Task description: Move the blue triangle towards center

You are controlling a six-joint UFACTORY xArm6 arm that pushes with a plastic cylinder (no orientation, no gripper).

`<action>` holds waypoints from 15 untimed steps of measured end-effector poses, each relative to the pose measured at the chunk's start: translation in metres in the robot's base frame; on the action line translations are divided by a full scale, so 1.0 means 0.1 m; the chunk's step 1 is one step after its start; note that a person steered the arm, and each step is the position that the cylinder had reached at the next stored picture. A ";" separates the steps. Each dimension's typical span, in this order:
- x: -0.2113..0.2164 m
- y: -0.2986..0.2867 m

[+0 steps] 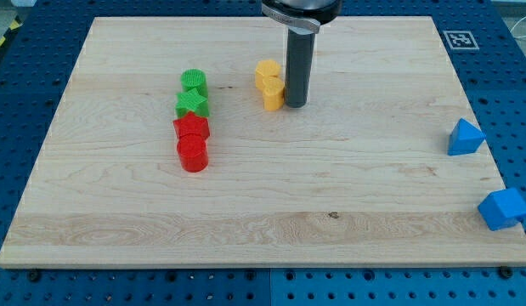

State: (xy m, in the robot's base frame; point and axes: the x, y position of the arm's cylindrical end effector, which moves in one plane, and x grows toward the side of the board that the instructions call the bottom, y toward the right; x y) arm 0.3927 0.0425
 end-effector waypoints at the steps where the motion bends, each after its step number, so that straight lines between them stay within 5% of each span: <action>1: 0.00 0.00; 3: -0.21 0.20; 6: -0.95 1.64; 8: 0.06 2.96; 11: 0.97 2.89; 15: 0.56 2.38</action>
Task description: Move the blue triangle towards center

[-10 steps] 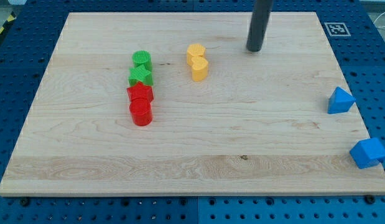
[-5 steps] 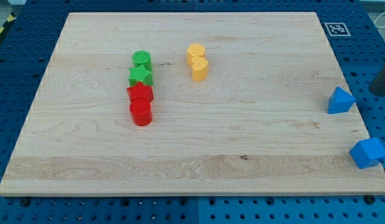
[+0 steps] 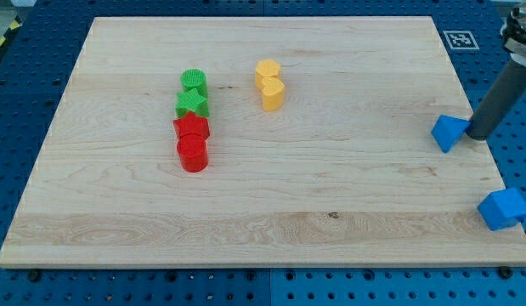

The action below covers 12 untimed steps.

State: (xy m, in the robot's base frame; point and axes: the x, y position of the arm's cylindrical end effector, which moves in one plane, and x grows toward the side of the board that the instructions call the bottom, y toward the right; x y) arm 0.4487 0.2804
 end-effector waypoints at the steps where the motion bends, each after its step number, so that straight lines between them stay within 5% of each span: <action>1: 0.05 -0.14; 3: 0.26 -0.61; 7: -0.38 -0.79; 12: -0.55 -1.32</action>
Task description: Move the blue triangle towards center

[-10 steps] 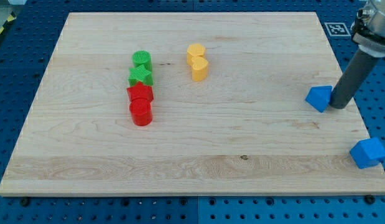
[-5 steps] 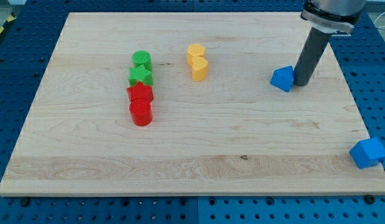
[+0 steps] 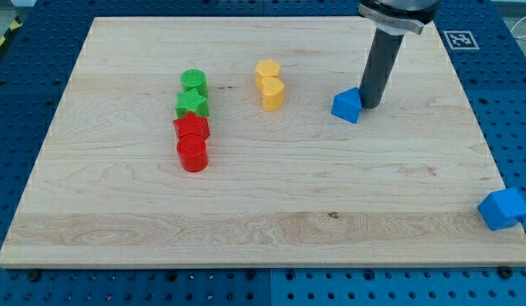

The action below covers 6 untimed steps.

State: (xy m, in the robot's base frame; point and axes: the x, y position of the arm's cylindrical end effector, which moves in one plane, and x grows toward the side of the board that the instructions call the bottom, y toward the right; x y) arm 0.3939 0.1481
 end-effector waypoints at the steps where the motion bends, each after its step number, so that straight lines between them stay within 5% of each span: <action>1: 0.05 -0.02; 6: 0.12 -0.65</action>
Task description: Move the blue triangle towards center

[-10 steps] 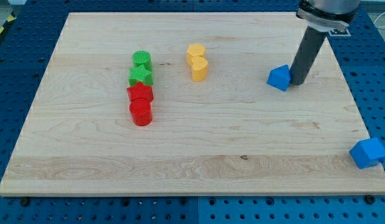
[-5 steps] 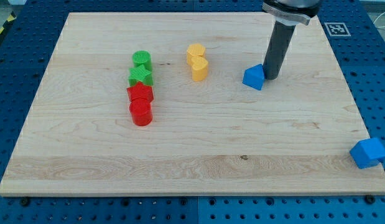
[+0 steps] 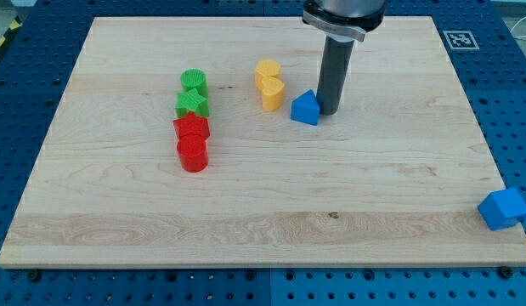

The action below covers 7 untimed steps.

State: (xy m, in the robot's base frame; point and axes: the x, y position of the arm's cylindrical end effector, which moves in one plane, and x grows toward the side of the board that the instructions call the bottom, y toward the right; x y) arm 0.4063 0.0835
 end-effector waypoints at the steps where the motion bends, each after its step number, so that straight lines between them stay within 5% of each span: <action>1: 0.02 -0.15; 7: 0.30 -0.27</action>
State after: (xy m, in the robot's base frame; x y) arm 0.4358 0.0569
